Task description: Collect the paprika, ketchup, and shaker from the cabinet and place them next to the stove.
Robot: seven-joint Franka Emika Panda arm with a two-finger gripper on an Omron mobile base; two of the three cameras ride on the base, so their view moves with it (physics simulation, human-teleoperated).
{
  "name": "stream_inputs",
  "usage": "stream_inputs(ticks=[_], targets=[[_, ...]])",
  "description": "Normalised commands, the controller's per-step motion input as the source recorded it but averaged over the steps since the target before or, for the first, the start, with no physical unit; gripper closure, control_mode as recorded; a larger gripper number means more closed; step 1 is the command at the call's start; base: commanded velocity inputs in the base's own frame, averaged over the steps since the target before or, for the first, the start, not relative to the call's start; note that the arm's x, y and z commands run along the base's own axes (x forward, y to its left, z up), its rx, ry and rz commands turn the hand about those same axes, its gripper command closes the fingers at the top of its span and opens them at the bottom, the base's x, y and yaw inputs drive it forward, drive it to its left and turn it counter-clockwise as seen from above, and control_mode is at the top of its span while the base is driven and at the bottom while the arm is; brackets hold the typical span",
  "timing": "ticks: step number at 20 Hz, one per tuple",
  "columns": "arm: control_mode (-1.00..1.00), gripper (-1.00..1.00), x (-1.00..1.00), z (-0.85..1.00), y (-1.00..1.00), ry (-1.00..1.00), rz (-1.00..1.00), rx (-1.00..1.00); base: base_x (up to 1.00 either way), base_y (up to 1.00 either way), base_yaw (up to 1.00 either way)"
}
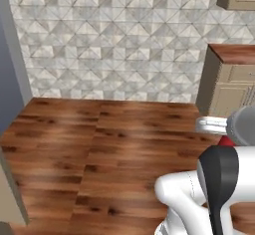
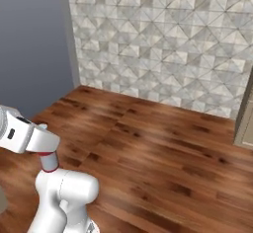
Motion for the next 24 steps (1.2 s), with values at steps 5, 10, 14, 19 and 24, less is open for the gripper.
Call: stream_inputs(ticks=[5, 10, 14, 19, 24], targets=[[1.0, 1.0, 0.0, 0.0, 0.0, 0.0, 0.0, 0.0, 0.37, -0.49, -0.38], [1.0, 1.0, 0.0, 0.0, 0.0, 0.0, 0.0, 0.0, 0.46, -0.53, -0.29], [1.0, 1.0, 0.0, 0.0, 0.0, 0.0, 0.0, 0.0, 0.63, -0.34, -0.32], [1.0, 1.0, 0.0, 0.0, 0.0, 0.0, 0.0, 0.0, 0.72, 0.0, -0.43], [1.0, 1.0, 0.0, 0.0, 0.0, 0.0, 0.0, 0.0, 0.65, 0.0, -0.44]])
